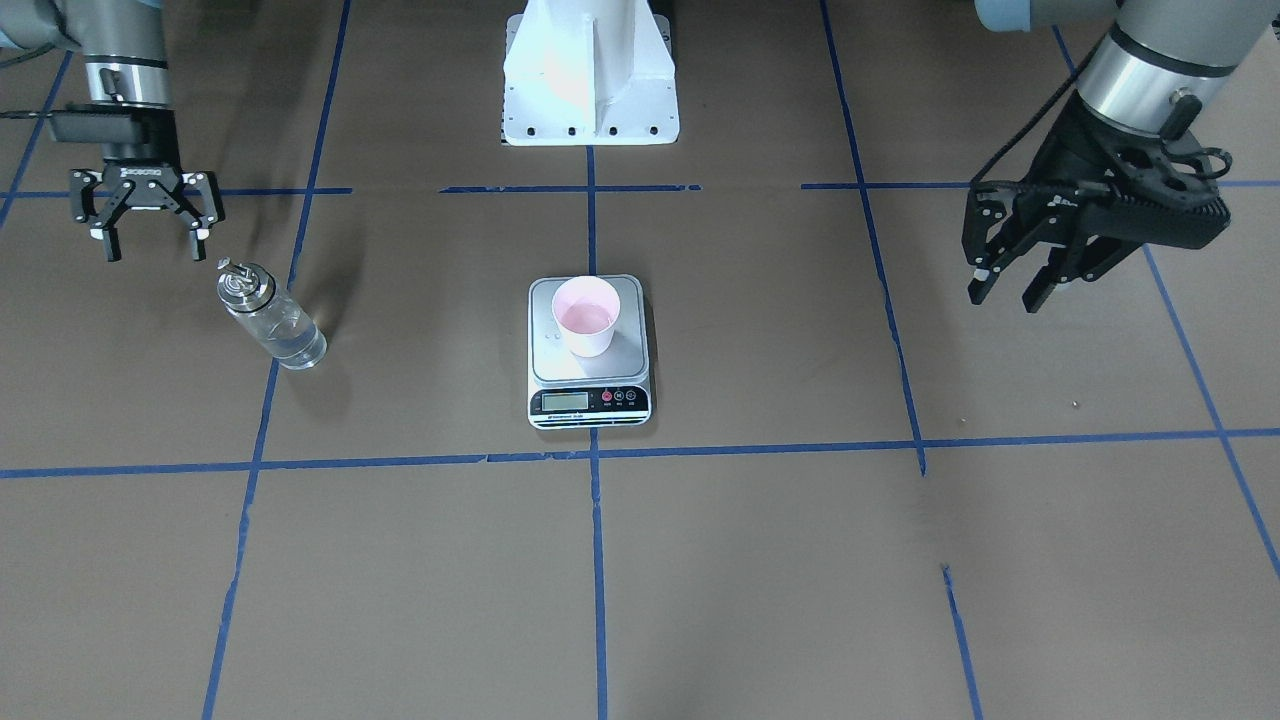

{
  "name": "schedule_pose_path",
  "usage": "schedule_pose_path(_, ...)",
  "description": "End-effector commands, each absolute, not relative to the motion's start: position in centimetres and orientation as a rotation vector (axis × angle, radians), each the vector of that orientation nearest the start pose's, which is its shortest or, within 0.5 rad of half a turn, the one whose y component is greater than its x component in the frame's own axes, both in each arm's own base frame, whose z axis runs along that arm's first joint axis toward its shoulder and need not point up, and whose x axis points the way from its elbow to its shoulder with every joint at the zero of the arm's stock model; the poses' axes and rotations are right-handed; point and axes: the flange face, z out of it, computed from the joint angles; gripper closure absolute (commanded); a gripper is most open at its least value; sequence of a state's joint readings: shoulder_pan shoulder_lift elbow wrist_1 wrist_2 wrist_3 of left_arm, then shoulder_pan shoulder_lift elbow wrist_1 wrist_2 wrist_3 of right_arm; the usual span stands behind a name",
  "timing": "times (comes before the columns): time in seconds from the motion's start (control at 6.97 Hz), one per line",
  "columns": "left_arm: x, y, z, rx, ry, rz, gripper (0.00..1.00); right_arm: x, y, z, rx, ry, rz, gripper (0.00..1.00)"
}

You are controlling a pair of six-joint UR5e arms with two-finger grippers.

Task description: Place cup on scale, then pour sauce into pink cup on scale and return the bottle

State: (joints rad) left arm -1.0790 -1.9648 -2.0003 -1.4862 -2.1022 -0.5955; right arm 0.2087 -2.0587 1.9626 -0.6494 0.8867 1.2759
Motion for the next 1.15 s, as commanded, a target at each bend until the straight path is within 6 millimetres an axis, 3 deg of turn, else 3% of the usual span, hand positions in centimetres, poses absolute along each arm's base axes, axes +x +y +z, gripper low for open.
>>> schedule_pose_path(0.0,13.9,-56.4,32.2,0.385,0.696,0.231,0.46,-22.0,-29.8,56.2,0.743,-0.603,0.144,0.0)
schedule_pose_path(0.14,9.2,-58.6,35.8,0.387,0.637,0.259,0.46,-19.1,-33.2,55.5,0.707,-0.619,0.094,0.0)
schedule_pose_path(0.29,5.0,-60.4,39.4,0.376,0.59,0.295,0.46,-15.2,-36.7,56.7,0.641,-0.65,0.077,0.0)
schedule_pose_path(0.43,2.6,-61.3,41.7,0.344,0.584,0.272,0.45,-10.4,-40.7,57.9,0.572,-0.689,0.061,0.0)
schedule_pose_path(0.57,-1.3,-61.7,45.9,0.283,0.634,0.215,0.0,-6.5,-46.0,57.4,0.495,-0.711,0.001,0.0)
schedule_pose_path(0.72,-4.3,-62.0,49.9,0.247,0.705,0.241,0.0,-2.3,-49.6,56.0,0.424,-0.694,-0.042,0.0)
schedule_pose_path(0.86,-4.6,-60.3,53.9,0.187,0.73,0.243,0.0,1.1,-51.3,55.5,0.358,-0.671,-0.132,0.0)
schedule_pose_path(1.0,-4.5,-57.8,56.8,0.147,0.729,0.23,0.0,3.5,-51.7,55.5,0.253,-0.721,-0.137,0.0)
